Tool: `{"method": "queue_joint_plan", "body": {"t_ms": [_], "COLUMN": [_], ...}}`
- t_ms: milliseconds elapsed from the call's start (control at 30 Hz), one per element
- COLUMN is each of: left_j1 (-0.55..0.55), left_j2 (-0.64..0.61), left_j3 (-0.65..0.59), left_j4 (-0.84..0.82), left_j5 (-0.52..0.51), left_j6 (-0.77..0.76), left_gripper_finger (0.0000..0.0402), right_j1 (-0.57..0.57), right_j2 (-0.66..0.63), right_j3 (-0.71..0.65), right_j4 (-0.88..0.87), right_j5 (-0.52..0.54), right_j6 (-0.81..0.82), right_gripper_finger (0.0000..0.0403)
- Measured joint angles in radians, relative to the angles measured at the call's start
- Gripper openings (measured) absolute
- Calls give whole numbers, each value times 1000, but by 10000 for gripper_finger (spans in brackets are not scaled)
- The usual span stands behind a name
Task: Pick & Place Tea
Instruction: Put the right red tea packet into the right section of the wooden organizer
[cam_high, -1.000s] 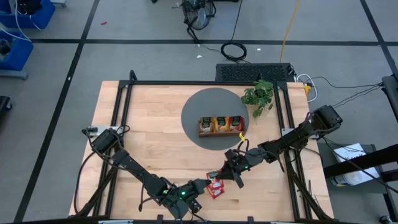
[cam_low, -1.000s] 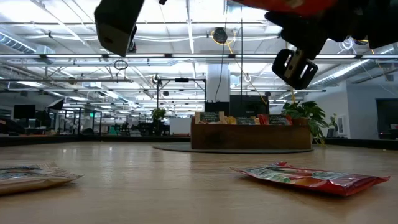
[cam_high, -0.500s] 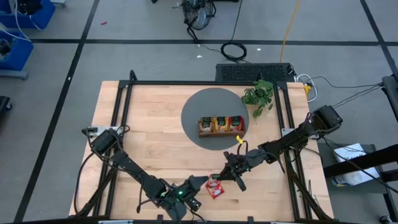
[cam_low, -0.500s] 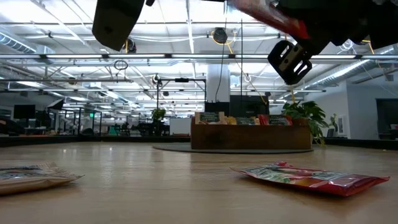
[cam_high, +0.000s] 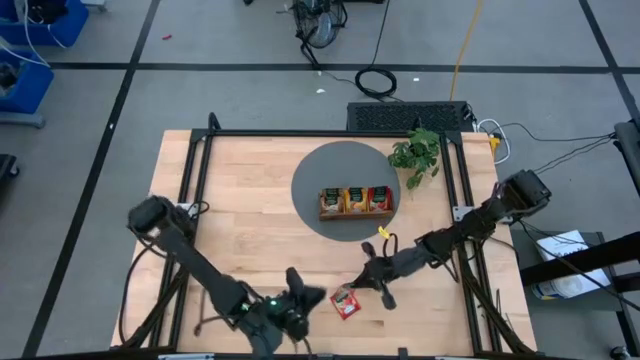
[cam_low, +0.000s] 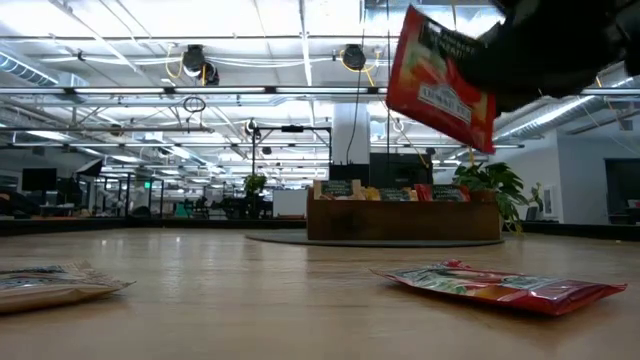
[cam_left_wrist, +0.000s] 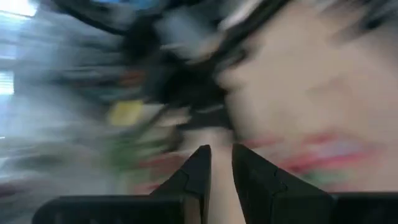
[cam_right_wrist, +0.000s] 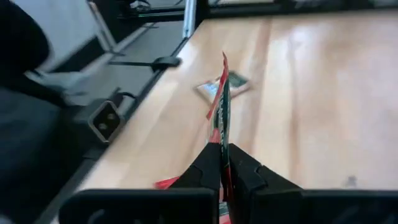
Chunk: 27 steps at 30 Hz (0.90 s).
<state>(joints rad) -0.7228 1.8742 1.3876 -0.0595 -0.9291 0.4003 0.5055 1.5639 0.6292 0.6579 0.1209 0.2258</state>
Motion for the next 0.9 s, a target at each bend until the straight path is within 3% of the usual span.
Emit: {"method": "queue_joint_plan", "body": {"t_ms": [100,167,400,500,800,900], "left_j1": [45,86,181,214,255,265], "left_j2": [-80,-97,-41,-28,3,39], "left_j3": [0,2,-2,-2,1,-1], "left_j4": [-94,-100,-145,-80,12,35], "left_j5": [335,417,449,523,636,629], "left_j6": [-236,-347,-415,-406,-379,-375], "left_gripper_finger": [72,72,72,73,73,73], "right_j1": [52,86,180,205,206,202], "right_j2": [0,0,0,0,0,0], "right_j3": [1,6,69,94,101,101], "right_j4": [32,42,-79,-172,-215,-215], "right_j5": [126,210,442,526,564,563], "right_j6": [-104,-162,-251,-250,-219,-219], "right_gripper_finger": [0,0,0,0,0,0]}}
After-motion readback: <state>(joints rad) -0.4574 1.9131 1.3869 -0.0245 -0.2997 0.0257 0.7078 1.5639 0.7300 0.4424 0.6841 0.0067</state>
